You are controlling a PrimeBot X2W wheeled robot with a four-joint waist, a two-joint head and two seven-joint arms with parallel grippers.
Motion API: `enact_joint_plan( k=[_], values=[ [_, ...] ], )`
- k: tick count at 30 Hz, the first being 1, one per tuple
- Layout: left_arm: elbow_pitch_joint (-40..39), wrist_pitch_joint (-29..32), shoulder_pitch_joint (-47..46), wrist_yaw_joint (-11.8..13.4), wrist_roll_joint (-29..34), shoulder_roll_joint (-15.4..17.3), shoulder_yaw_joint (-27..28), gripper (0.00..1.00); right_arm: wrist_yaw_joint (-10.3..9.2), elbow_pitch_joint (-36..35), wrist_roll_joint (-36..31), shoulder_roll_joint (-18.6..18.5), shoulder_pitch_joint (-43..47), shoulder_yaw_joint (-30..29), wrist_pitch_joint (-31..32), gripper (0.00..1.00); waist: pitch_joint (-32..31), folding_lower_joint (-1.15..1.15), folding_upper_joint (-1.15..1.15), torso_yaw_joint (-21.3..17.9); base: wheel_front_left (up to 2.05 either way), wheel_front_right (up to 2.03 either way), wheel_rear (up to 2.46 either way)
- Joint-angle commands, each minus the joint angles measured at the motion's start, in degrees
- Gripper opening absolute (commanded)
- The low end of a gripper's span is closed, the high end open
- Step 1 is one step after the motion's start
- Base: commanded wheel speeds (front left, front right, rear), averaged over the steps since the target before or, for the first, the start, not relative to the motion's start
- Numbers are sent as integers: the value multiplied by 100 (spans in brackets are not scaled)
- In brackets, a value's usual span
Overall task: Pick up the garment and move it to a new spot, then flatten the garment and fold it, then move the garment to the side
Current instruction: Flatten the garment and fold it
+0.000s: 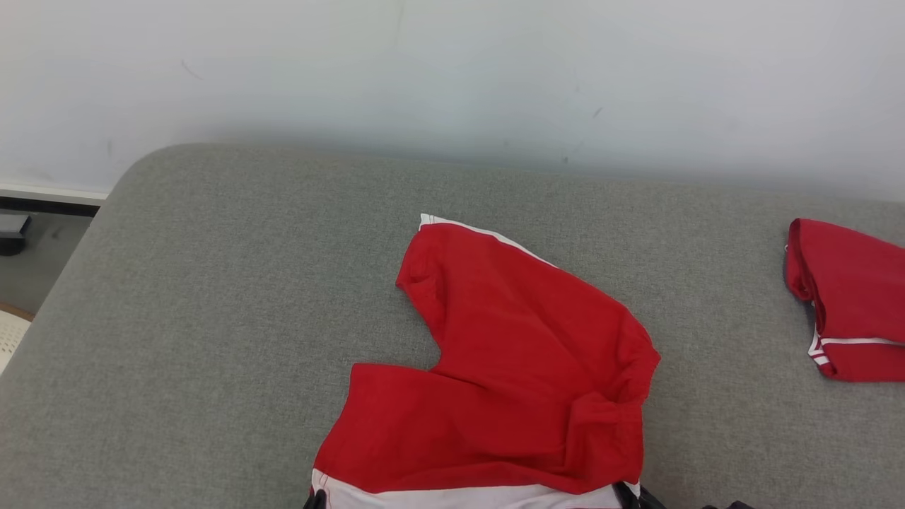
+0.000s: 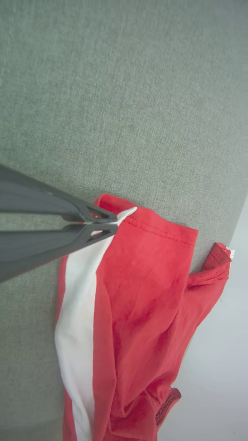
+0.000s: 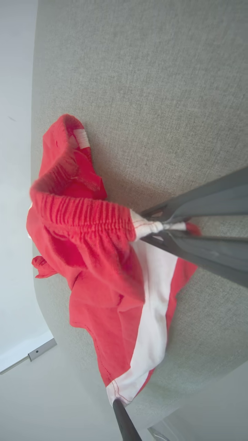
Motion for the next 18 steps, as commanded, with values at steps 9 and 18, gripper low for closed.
enact_joint_plan(
  k=[9,18],
  values=[
    [-669,-17,-201,14,165,98,159,0,3,-618,-200,162,-11,-496,0,0,47,0,0,-110,0,0,0],
    [-811,15,-1970,14,-71,838,-426,0,3,-445,139,-68,-1610,-634,312,0,556,0,0,-302,0,0,0]
  ],
)
